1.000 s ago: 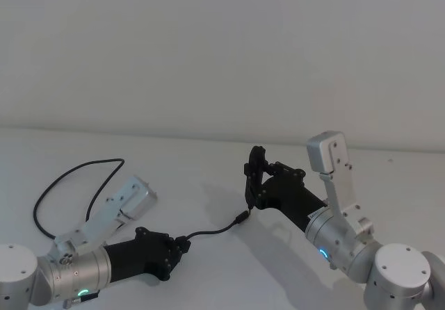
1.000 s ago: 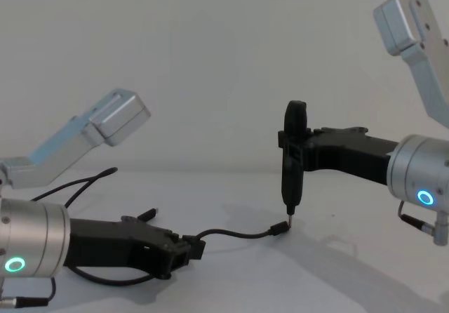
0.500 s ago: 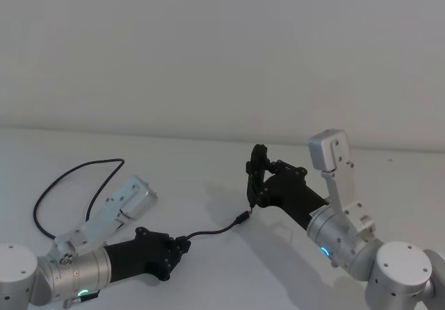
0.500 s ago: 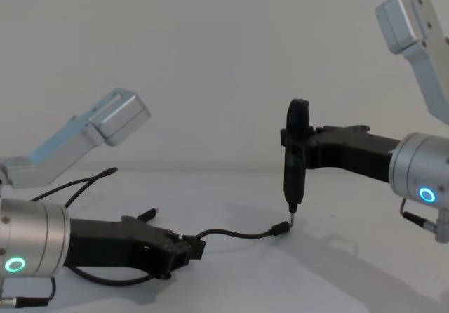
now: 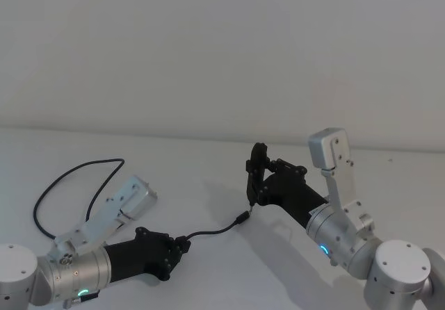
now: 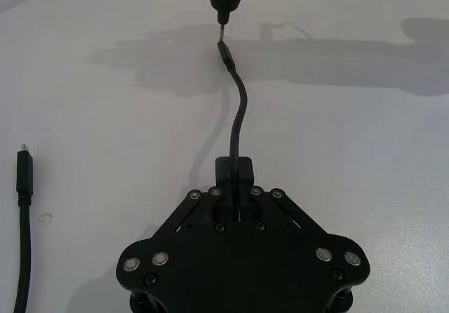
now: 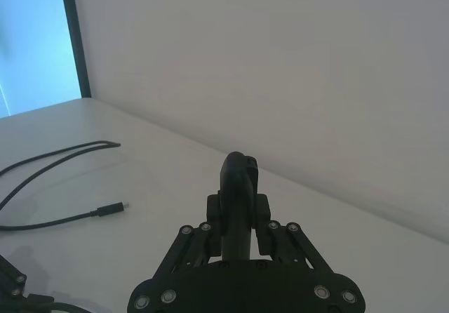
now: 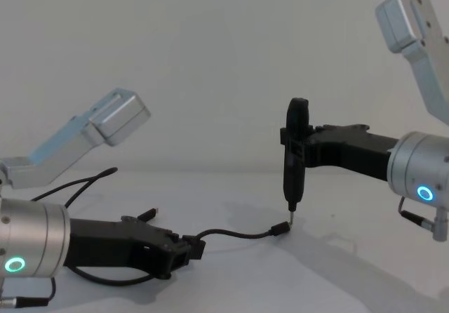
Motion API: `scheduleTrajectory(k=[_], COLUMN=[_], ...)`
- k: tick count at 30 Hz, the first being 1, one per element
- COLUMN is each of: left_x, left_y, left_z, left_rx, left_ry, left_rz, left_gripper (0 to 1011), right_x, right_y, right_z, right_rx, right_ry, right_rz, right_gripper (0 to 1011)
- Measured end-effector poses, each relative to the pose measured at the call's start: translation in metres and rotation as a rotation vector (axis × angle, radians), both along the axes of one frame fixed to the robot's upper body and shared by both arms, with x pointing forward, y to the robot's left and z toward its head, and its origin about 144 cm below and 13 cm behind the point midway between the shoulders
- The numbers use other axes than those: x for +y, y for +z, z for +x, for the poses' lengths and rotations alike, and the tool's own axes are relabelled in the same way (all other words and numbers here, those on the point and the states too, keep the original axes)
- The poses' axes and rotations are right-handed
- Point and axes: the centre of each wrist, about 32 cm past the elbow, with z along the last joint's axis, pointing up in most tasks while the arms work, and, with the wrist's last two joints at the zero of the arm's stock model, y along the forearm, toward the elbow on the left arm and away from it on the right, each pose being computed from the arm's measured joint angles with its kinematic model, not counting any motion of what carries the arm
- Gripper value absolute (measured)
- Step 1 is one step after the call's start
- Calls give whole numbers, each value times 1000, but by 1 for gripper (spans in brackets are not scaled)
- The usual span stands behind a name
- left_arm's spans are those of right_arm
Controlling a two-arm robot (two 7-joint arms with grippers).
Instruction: Pick up the data cable with the one hand.
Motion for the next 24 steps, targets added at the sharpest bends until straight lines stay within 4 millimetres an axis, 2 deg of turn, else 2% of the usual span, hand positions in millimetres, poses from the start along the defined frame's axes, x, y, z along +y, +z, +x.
scheduleTrajectory(k=[24], left_x=[0], left_y=[0], left_z=[0], left_rx=[0], left_ry=[0], left_rz=[0], left_gripper=[50], right_x=[1], right_y=[-3], right_z=[2], right_rx=[13], right_ry=[-9], right_rz=[-9], right_gripper=[275])
